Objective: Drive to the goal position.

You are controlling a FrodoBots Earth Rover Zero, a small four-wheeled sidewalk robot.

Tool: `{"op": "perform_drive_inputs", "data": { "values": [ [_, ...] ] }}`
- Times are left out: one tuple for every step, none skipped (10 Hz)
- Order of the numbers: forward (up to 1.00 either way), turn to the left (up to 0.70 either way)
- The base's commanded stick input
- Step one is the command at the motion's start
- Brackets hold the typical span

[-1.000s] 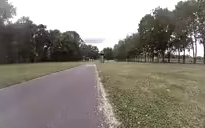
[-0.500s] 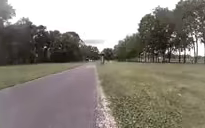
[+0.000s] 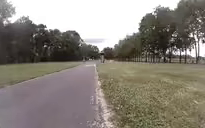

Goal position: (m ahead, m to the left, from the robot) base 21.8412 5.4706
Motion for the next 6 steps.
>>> {"op": "perform_drive_inputs", "data": {
  "values": [
    [0.70,0.00],
    [0.70,0.00],
    [0.70,0.00],
    [0.70,0.00],
    [0.70,0.00],
    [0.70,0.00]
  ]
}}
